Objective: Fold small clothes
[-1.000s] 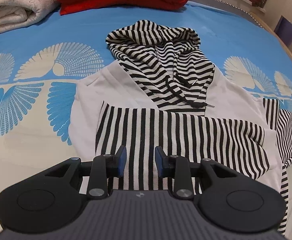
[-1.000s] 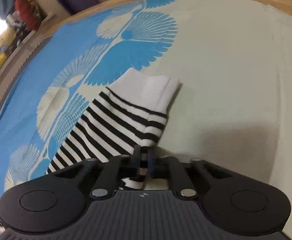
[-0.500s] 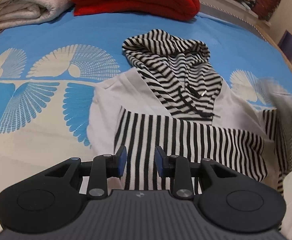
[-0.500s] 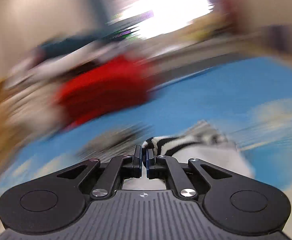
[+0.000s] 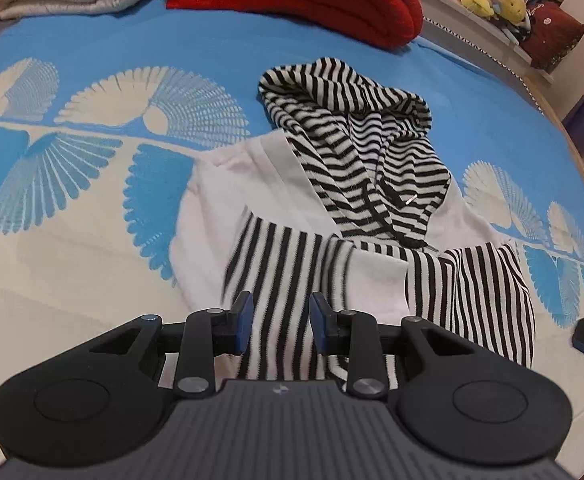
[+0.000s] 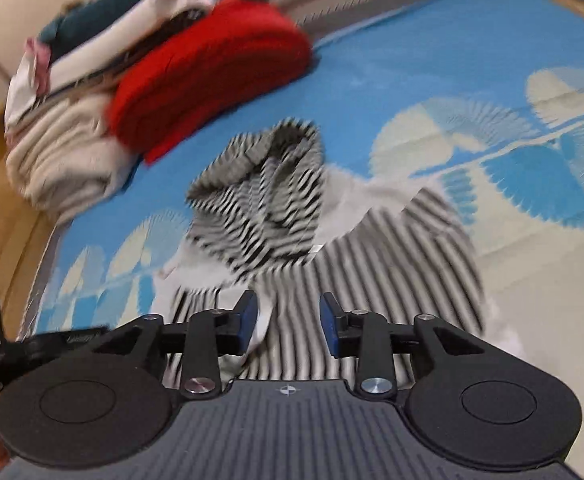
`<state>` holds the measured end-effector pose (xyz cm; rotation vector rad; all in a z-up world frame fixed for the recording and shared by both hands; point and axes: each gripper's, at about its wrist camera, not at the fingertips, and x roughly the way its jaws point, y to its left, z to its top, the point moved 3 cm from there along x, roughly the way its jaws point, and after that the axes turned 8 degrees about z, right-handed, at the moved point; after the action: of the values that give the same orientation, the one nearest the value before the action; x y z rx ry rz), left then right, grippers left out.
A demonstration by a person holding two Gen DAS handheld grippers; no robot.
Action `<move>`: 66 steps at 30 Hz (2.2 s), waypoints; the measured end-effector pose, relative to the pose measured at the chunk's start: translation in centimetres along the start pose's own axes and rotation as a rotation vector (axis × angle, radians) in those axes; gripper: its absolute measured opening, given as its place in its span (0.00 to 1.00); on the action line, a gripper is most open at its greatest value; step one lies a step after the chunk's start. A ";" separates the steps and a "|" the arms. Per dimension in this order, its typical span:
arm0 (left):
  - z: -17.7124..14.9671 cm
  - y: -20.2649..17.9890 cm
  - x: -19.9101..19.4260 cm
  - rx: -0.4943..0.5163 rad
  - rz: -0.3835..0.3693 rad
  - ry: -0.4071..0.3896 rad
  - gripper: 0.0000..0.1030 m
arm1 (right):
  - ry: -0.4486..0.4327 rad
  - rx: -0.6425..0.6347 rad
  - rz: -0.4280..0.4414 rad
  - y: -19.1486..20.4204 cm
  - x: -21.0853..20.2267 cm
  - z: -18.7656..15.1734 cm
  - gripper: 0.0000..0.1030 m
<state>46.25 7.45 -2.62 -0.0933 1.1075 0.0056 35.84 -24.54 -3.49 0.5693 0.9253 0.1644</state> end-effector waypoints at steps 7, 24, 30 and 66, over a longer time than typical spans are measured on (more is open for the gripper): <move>-0.9 -4.8 2.0 0.071 -0.035 0.023 0.41 | 0.134 0.098 -0.074 -4.5 4.2 -0.1 0.39; -3.1 -11.0 5.5 0.246 0.076 -0.008 0.11 | 0.269 0.306 -0.109 -9.1 5.4 -1.3 0.47; -0.9 -5.3 0.5 -0.007 0.082 -0.089 0.09 | 0.279 0.326 -0.133 -9.6 5.7 -1.6 0.47; -3.3 2.2 3.9 -0.139 0.132 0.140 0.35 | 0.232 0.345 -0.288 -11.1 5.9 -2.0 0.55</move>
<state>44.98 9.22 -7.74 -0.1460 1.2508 0.1970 36.64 -30.90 -14.44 0.7363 1.2624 -0.1974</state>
